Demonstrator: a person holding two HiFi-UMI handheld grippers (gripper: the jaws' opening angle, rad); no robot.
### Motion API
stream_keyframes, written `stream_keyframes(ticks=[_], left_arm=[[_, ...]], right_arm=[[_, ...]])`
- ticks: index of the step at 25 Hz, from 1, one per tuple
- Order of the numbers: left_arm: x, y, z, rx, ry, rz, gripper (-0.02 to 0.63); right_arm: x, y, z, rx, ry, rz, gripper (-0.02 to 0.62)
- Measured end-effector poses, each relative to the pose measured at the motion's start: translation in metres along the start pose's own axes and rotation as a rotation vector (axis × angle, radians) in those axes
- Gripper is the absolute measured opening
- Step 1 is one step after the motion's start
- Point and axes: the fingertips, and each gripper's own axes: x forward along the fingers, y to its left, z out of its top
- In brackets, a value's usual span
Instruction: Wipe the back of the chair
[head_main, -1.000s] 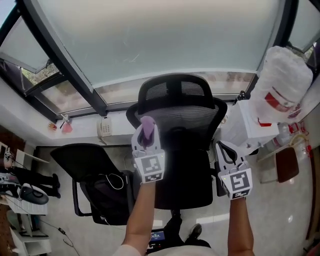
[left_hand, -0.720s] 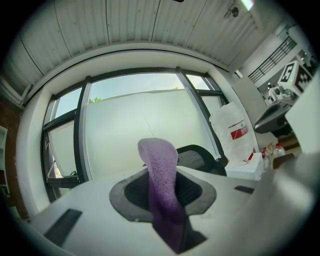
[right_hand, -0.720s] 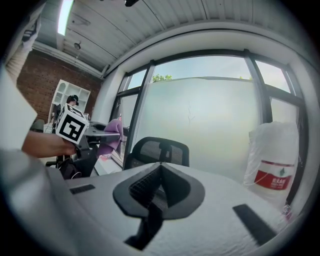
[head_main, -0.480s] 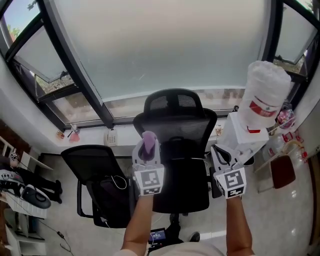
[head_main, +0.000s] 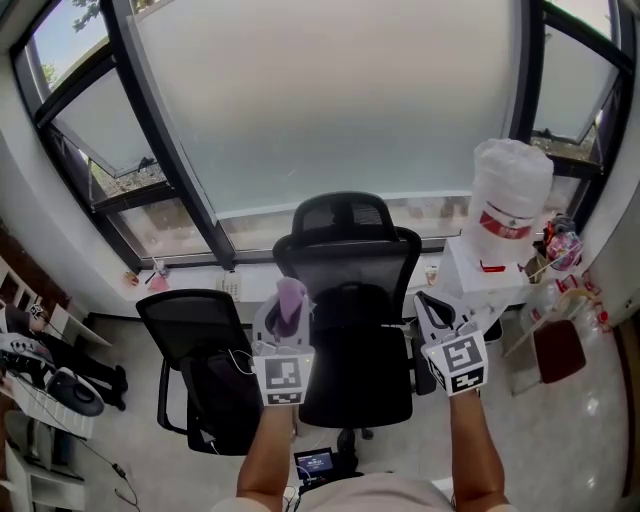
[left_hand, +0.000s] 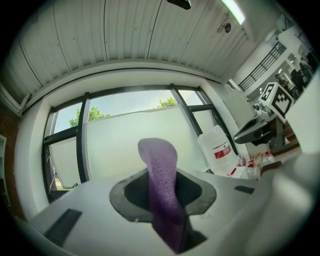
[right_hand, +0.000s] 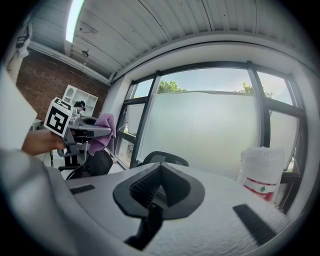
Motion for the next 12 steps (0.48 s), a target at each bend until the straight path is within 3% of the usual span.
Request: stream_keyframes(ticks=[12], left_arm=[[-0.090,-0.004,0.023,0.023,0.026,-0.016,0.103]], right_arm=[[-0.055,0.032,0.034,-0.040,-0.005,0.051,-0.008]])
